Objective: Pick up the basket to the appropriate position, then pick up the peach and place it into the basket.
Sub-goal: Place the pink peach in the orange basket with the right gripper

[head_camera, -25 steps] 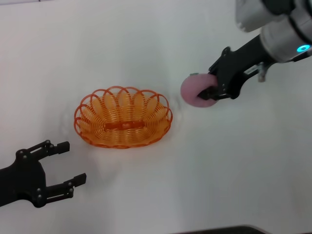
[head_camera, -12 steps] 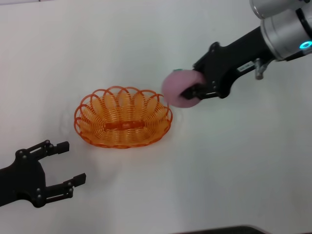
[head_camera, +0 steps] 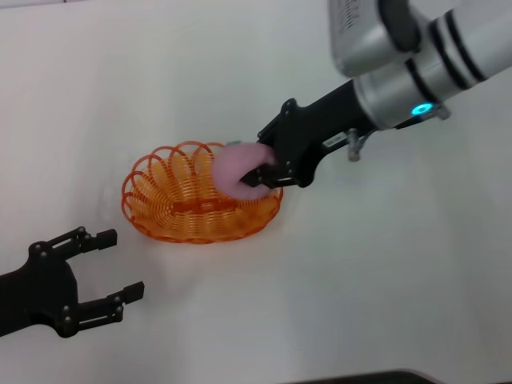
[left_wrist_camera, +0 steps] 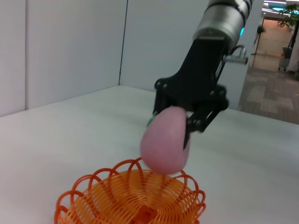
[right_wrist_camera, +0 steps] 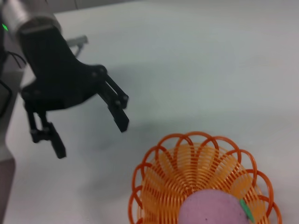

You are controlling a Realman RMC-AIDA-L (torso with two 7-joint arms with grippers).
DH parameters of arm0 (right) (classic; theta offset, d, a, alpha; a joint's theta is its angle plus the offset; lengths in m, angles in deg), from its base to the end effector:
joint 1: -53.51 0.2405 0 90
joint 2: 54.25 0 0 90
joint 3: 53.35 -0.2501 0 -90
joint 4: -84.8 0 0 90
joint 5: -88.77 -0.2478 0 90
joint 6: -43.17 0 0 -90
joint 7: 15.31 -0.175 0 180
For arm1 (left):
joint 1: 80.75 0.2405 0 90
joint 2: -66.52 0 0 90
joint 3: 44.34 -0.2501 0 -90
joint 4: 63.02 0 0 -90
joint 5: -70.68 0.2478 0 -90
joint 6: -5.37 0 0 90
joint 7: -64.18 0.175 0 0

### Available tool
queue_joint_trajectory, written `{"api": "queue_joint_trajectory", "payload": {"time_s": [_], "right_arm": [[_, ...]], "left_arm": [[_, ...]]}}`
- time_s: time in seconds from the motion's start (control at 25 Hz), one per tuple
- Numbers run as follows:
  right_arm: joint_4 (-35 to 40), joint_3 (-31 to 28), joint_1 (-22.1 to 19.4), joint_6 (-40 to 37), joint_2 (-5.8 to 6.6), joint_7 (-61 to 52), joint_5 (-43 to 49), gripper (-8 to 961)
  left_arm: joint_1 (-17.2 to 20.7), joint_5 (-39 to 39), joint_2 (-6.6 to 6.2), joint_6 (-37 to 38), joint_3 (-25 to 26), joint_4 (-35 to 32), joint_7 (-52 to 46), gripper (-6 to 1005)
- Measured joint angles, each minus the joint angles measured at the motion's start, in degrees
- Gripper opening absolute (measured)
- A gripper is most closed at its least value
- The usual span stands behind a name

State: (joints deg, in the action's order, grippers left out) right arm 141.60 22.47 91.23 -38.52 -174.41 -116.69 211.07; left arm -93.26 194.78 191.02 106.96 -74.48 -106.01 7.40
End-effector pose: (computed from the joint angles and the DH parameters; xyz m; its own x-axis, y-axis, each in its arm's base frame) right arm 0.1598 0.3869 -0.0842 0.9874 -0.1577 -0.0146 -0.1582 -0.9864 -0.0450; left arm -0.3407 0.2398 -0.0319 0.8368 0.2447 0.4899 0.3812 -0.9026 -0.2002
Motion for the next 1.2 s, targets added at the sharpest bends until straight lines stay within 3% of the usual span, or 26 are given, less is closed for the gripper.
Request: {"api": "queue_joint_trajectory", "payload": {"time_s": [0.28,0.92,1.16,1.2], "right_arm": [[-6.4,5.6,2.6,6.7,-0.05,0.2,-0.2,347],[-7.3,5.9,2.6,8.3,-0.07,0.5,-0.9,376],[-7.6,5.7,2.3,8.4,-0.06,0.7,-1.6,630],[-7.6,5.7,2.3,8.4,-0.04,0.8,-1.7,707]], "left_arm": [[0.0,0.0,0.05,-0.1,0.0,0.0,0.0,829],[0.0,0.0,0.04,-0.1,0.0,0.0,0.0,829],[0.0,0.0,0.04,0.0,0.0,0.0,0.0,829],[0.0,0.0,0.04,0.0,0.0,0.0,0.0,829]]}}
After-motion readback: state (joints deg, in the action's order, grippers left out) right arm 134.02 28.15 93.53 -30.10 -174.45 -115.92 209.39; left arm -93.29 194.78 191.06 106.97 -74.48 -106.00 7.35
